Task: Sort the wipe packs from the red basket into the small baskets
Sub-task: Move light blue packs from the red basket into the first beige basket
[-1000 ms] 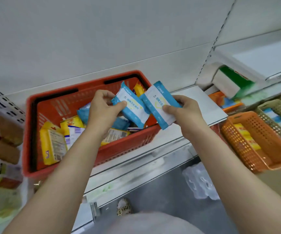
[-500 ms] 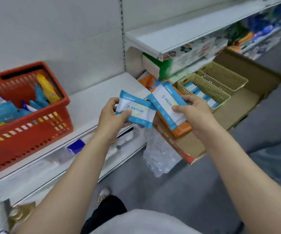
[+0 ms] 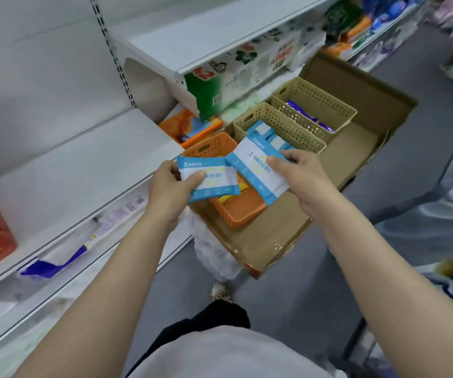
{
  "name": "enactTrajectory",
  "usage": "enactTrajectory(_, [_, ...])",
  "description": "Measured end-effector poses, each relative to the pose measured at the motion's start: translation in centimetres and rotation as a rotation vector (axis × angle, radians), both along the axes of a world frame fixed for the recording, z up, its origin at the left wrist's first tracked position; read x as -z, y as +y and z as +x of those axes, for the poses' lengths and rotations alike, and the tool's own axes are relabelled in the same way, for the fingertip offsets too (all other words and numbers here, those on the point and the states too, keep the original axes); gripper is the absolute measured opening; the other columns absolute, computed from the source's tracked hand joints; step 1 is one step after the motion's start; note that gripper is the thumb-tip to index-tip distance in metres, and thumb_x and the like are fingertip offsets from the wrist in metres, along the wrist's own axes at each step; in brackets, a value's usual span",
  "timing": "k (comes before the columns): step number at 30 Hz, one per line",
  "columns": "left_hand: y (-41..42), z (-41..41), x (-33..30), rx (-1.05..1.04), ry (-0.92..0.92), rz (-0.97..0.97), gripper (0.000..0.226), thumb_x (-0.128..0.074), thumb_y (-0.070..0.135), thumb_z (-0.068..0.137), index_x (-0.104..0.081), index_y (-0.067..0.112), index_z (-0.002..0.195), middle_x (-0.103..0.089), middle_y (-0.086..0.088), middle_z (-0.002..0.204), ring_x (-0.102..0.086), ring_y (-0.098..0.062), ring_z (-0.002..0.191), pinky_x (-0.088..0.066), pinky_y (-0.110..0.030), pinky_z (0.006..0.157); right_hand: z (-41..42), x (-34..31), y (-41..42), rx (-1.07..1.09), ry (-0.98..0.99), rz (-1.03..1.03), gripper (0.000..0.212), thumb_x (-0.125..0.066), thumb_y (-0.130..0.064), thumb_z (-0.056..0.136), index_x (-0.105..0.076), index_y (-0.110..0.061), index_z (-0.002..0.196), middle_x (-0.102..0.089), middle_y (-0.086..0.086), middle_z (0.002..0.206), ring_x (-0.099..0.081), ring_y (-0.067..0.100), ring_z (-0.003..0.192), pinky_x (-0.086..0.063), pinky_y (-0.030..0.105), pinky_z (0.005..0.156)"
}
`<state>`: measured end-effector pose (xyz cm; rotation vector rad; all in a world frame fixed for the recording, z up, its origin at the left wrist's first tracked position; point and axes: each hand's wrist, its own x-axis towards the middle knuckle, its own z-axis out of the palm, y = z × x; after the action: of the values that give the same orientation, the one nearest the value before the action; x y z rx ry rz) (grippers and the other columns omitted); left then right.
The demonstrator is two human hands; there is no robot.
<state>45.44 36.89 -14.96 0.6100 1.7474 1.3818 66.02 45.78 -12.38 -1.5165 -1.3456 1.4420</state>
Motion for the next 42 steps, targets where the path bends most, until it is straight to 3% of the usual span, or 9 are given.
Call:
enactTrajectory(3, [5.3,1.3,0.6,0.008,0.001,0.028,0.035,-0.074,0.007,0.084,-0.052,0.017,0.109,-0.065,-0.007,0.11,-0.069,-0.02,0.094,-0.058,-0.029,0.07,1.3,-0.7,5.0,-0.007,-0.049,0.004,0.008,-0.073,-0.015,0.088,-0.065,-0.015,0.09,-0.073,0.016,0.1,-0.069,0.02,0.076,-0.058,0.038,0.076])
enactTrajectory(8, [11.6,1.5,0.9,0.026,0.035,0.001,0.024,-0.073,0.013,0.086,-0.059,0.03,0.094,-0.069,-0.006,0.108,-0.07,-0.018,0.091,-0.06,-0.039,0.076,2.5,-1.3,12.4,-0.018,-0.126,-0.013,0.012,-0.074,-0.014,0.086,-0.063,-0.019,0.089,-0.07,0.017,0.108,-0.07,0.035,0.095,-0.056,0.052,0.088])
enactTrajectory(12, [13.9,0.2,1.7,-0.053,0.045,-0.05,0.02,-0.072,0.024,0.088,-0.06,0.026,0.103,-0.071,-0.004,0.107,-0.071,-0.021,0.094,-0.058,-0.048,0.085,2.5,-0.5,17.6,-0.087,-0.18,-0.013,0.012,-0.075,-0.013,0.084,-0.067,-0.021,0.084,-0.072,0.005,0.087,-0.07,0.023,0.078,-0.059,0.046,0.082])
enactTrajectory(15, [15.2,0.0,2.5,-0.122,0.053,-0.082,0.017,-0.073,0.028,0.086,-0.059,0.033,0.095,-0.071,0.001,0.101,-0.071,-0.018,0.09,-0.06,-0.043,0.081,1.9,0.3,21.7,-0.187,-0.25,0.005,0.013,-0.077,-0.015,0.083,-0.068,-0.023,0.087,-0.072,-0.002,0.084,-0.07,0.014,0.07,-0.057,0.034,0.072])
enactTrajectory(20, [17.4,1.4,4.3,-0.25,0.072,-0.15,0.02,-0.078,0.027,0.082,-0.061,0.034,0.091,-0.071,-0.004,0.105,-0.071,-0.023,0.091,-0.059,-0.046,0.08,1.3,3.2,29.9,-0.432,-0.403,0.072,0.018,-0.079,-0.019,0.082,-0.069,-0.022,0.097,-0.069,-0.001,0.096,-0.069,0.023,0.094,-0.057,0.041,0.085])
enactTrajectory(24, [20.0,4.6,5.7,-0.411,-0.013,-0.161,0.026,-0.078,0.017,0.082,-0.06,0.02,0.101,-0.071,-0.007,0.105,-0.071,-0.015,0.084,-0.058,-0.033,0.07,1.1,7.0,36.1,-0.662,-0.487,0.121,0.026,-0.078,-0.019,0.082,-0.069,-0.02,0.107,-0.063,-0.013,0.088,-0.065,0.015,0.091,-0.055,0.033,0.083])
enactTrajectory(29, [22.6,10.1,6.7,-0.616,-0.07,-0.204,0.028,-0.078,0.015,0.082,-0.063,0.016,0.106,-0.07,0.004,0.097,-0.071,-0.001,0.072,-0.052,-0.014,0.052,2.1,12.6,39.7,-1.046,-0.617,0.1,0.03,-0.078,-0.023,0.083,-0.071,-0.021,0.111,-0.066,-0.005,0.106,-0.062,0.011,0.094,-0.049,0.026,0.08])
enactTrajectory(38, [22.2,13.6,9.6,-0.777,-0.152,-0.265,0.039,-0.08,0.02,0.079,-0.063,0.014,0.114,-0.072,0.0,0.106,-0.073,-0.014,0.09,-0.058,-0.027,0.068,-0.9,17.2,41.8,-1.317,-0.617,0.206,0.032,-0.069,-0.021,0.09,-0.066,-0.015,0.121,-0.061,0.001,0.13,-0.055,0.018,0.121,-0.042,0.024,0.096])
enactTrajectory(42, [22.5,13.8,10.7,-0.803,-0.157,-0.271,0.033,-0.081,0.021,0.079,-0.062,0.017,0.106,-0.072,-0.002,0.105,-0.073,-0.015,0.09,-0.058,-0.029,0.069,-3.1,17.4,43.4,-1.255,-0.603,0.256,0.034,-0.067,-0.021,0.092,-0.065,-0.016,0.125,-0.061,0.001,0.129,-0.054,0.011,0.108,-0.039,0.02,0.088])
